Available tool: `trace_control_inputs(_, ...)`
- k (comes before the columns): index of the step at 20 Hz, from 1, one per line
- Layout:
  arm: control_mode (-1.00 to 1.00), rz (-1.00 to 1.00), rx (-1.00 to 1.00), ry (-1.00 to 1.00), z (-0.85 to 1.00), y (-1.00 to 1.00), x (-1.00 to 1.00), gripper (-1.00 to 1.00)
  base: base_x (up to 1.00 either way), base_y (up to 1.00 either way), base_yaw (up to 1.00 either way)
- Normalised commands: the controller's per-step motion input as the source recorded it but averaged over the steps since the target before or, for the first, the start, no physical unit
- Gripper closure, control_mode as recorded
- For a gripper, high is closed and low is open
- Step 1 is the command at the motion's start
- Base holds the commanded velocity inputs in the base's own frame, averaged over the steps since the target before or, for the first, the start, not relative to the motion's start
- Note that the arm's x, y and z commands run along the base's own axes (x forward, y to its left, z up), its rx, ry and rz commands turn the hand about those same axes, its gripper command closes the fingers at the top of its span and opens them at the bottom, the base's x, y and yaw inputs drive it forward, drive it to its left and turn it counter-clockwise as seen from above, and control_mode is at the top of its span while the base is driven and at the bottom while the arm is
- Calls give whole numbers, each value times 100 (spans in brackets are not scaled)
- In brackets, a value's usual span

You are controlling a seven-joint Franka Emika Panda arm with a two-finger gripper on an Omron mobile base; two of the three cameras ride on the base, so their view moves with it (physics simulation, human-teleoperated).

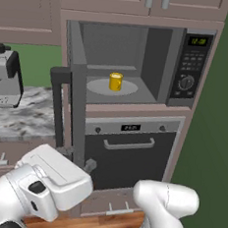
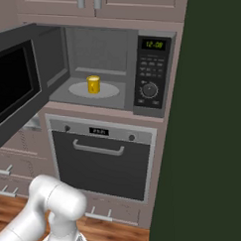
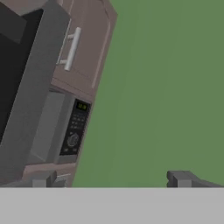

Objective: Pick the mug from the counter and place it inside the microwave. Then close the microwave.

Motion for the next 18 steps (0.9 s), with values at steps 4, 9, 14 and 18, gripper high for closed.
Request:
trace_control_inputs(4, -100, -10, -2, 0, -7, 33, 33, -100, 0, 0, 0)
trace_control_inputs(9, -100, -11, -2, 0, -13, 29, 24, -100, 0, 0, 0)
trace_control_inputs(14, -100, -7, 0, 0, -27, 28, 14, -100, 0, 0, 0)
trace_control_inputs(18, -100, 0, 0, 0, -21, 22, 17, -100, 0, 0, 0)
